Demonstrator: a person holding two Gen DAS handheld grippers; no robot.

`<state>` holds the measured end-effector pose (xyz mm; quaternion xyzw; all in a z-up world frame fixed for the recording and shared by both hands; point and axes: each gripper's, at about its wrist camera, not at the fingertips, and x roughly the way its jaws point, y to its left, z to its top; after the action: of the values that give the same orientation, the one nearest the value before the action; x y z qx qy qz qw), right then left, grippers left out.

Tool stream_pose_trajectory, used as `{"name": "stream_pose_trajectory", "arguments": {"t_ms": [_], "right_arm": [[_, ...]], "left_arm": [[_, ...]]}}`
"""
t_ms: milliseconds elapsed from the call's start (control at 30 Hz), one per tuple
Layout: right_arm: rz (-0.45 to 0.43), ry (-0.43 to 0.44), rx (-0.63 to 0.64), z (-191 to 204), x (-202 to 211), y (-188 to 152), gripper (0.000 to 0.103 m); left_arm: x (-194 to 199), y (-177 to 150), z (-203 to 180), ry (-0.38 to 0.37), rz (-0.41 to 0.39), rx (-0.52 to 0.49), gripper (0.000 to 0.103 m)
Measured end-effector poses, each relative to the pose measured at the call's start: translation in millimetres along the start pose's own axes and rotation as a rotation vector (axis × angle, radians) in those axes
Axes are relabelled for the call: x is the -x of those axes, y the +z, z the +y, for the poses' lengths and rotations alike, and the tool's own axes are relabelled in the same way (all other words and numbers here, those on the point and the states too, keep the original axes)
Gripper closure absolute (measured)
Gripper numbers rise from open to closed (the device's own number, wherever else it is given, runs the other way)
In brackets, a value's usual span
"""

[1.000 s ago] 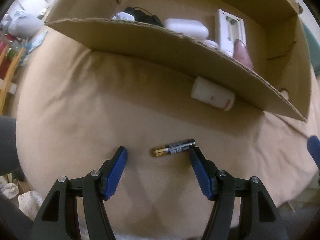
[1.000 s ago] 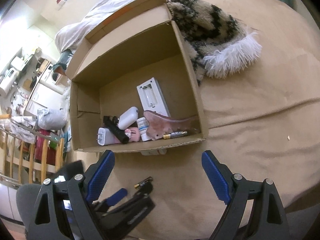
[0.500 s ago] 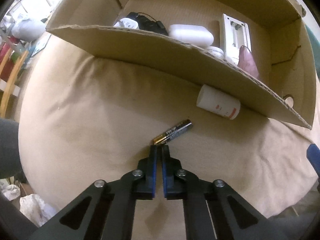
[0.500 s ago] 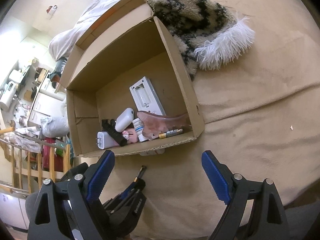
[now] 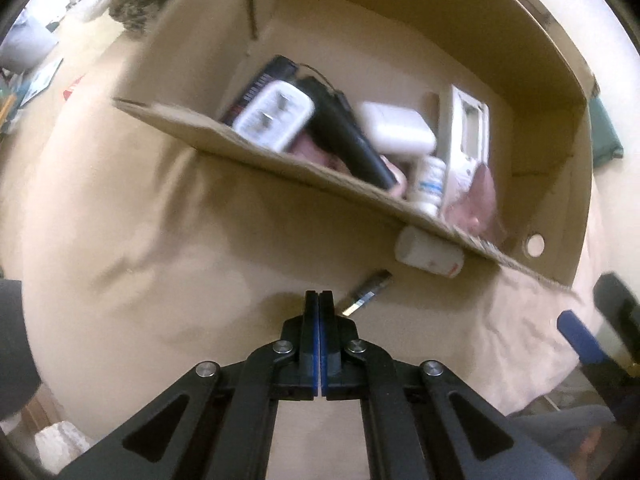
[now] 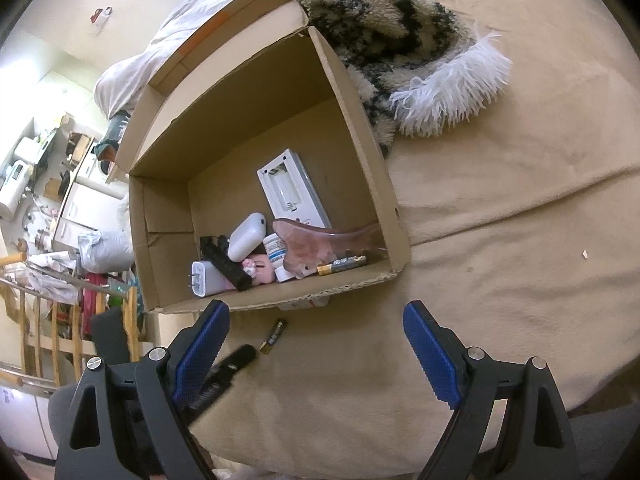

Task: Organize rigid objects
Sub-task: 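Grasp the gold battery with the left tool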

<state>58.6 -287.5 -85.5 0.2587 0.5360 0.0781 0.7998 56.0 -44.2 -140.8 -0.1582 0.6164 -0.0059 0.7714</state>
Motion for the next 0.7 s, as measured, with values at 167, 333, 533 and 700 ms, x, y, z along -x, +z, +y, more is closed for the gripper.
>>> {"name": "stream_pose_trajectory", "arguments": {"t_ms": [167, 333, 533, 700], "right_arm": [[0.013, -0.011, 0.009, 1.9, -4.0, -1.2, 0.009], [0.021, -0.025, 0.016, 3.2, -7.3, -2.8, 0.009], [0.026, -0.034, 0.008, 1.5, -9.8, -2.6, 0.009], [0.035, -0.032, 0.004, -0.4, -10.5, -3.3, 0.009]], "left_arm": [[8.8, 6.6, 18.3, 0.004, -0.018, 0.016, 0.102], [-1.6, 6.7, 17.9, -0.003, 0.057, 0.098, 0.085], [-10.3, -9.5, -14.6, 0.045, 0.035, 0.085, 0.056], [-20.1, -9.1, -26.1, 0.126, 0.026, 0.146, 0.052]]}}
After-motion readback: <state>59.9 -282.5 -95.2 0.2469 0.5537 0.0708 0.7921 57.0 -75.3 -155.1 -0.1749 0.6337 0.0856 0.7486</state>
